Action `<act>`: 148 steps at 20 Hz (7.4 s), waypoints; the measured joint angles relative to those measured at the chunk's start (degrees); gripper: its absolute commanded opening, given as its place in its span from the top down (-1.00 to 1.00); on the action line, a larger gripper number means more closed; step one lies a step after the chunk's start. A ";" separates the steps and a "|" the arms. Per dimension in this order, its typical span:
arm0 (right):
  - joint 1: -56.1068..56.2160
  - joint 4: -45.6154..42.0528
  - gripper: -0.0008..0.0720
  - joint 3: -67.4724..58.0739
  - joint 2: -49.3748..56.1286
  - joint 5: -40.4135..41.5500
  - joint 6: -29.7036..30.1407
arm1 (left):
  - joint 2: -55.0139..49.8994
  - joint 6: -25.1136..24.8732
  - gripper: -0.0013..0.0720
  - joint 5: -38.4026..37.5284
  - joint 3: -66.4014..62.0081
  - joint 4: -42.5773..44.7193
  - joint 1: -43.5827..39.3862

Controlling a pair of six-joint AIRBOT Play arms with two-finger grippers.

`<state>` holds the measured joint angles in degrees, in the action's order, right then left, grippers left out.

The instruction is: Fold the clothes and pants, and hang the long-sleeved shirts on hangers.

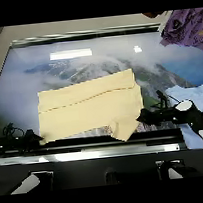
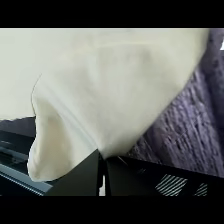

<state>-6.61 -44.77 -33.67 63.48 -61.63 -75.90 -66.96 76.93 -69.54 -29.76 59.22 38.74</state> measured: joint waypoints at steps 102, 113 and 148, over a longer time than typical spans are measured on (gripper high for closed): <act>-3.63 -21.24 0.92 -56.70 17.03 -24.59 -17.38 | -29.62 16.26 0.93 22.32 -45.44 -17.68 -60.98; -3.63 -26.32 0.91 -68.96 15.15 -35.12 -22.73 | -54.88 30.18 0.93 27.36 -75.45 -22.95 -81.44; 40.48 -23.19 -0.23 -70.07 38.95 -3.58 -54.36 | -21.86 24.13 0.93 -14.40 -81.13 8.24 -28.46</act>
<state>33.87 -67.96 -103.74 102.43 -65.21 -130.26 -88.82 101.06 -83.94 -110.89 67.46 10.28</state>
